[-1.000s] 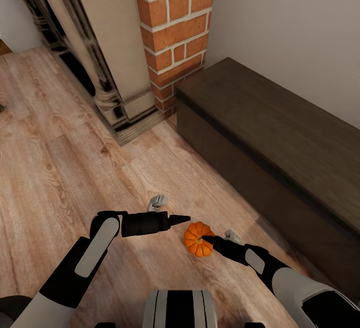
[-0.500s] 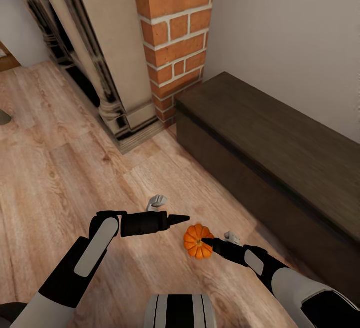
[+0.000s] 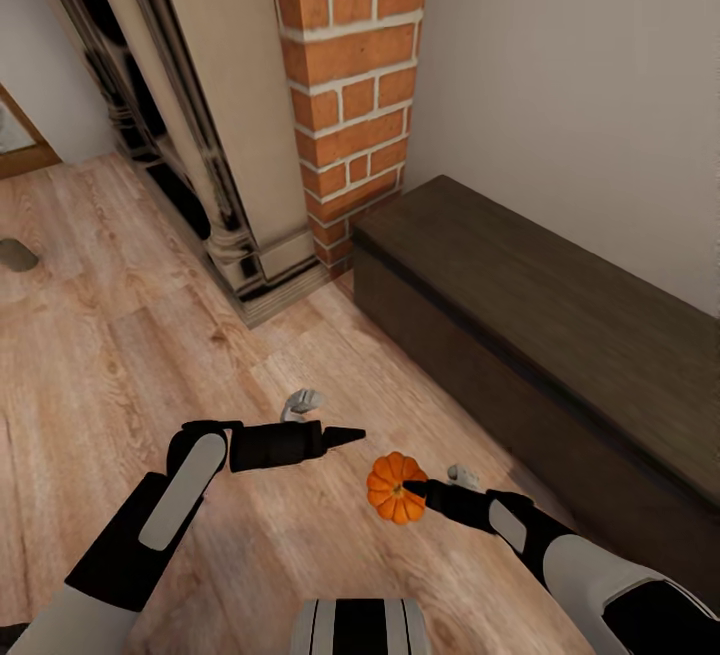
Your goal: Place each of the two pumpkins and all three candles from the living room inside a cabinet in the living room (use any cabinet), then make sure every cabinet is closed, and position the cauldron so it is next to a table in the living room.
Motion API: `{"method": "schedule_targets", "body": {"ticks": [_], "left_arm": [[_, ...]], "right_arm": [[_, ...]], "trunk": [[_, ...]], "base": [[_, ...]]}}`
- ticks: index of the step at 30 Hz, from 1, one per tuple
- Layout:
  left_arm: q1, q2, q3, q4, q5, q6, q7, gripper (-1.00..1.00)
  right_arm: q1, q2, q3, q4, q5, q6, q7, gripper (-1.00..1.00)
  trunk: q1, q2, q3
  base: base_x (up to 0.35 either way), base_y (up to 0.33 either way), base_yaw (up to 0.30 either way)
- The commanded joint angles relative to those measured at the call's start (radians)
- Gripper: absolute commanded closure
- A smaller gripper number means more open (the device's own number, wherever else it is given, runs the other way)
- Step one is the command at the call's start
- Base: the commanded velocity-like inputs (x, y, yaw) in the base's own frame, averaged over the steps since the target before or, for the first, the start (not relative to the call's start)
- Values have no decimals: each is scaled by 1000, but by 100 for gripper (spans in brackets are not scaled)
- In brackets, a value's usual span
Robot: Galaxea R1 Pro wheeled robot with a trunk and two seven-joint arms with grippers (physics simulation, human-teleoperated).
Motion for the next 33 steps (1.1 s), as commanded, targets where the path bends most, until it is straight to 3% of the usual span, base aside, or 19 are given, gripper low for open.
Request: {"method": "schedule_targets", "body": {"ticks": [1,2,7,8,9,12,14,17,24,28,33], "left_arm": [[-1,7,7,5,-8,1,-9,-100],[-1,27,27,17,-10,2,-10,-100],[-1,73,51,29,-11,6,-12,-100],[-1,93,56,30,-10,7,-13,-100],[-1,129,61,31,-9,8,-13,-100],[-1,191,82,40,-8,10,-15,-100],[-1,205,98,59,-7,10,-16,-100],[-1,216,118,112,-8,9,-15,-100],[1,221,125,270,-11,-8,-9,-100],[1,221,124,297,-11,-26,-10,-100],[5,220,120,313,-24,-36,-8,-100]], "right_arm": [[0,-1,5,-1,2,6,1,100],[0,-1,6,-1,22,7,1,100],[0,0,7,-1,42,7,1,100],[0,0,7,-1,43,7,1,100],[0,0,7,-1,44,7,1,100],[0,0,7,-1,46,7,-3,100],[0,0,7,-1,47,7,-5,100],[0,1,8,-1,47,7,-3,100],[0,1,17,0,47,7,-7,100],[0,2,19,1,48,7,-8,100],[0,2,24,2,49,7,-8,100]], "trunk": [[-1,0,5],[-1,0,10],[-3,1,38],[-4,2,43],[-4,2,48],[-5,3,65],[-6,3,75],[-8,4,92],[-11,5,130],[-13,6,151],[-13,6,159]], "base": [[0,0,0],[0,0,0],[0,0,0],[0,0,0],[0,0,0],[0,0,0],[0,0,0],[0,0,0],[0,0,1],[0,0,41],[0,0,66]]}}
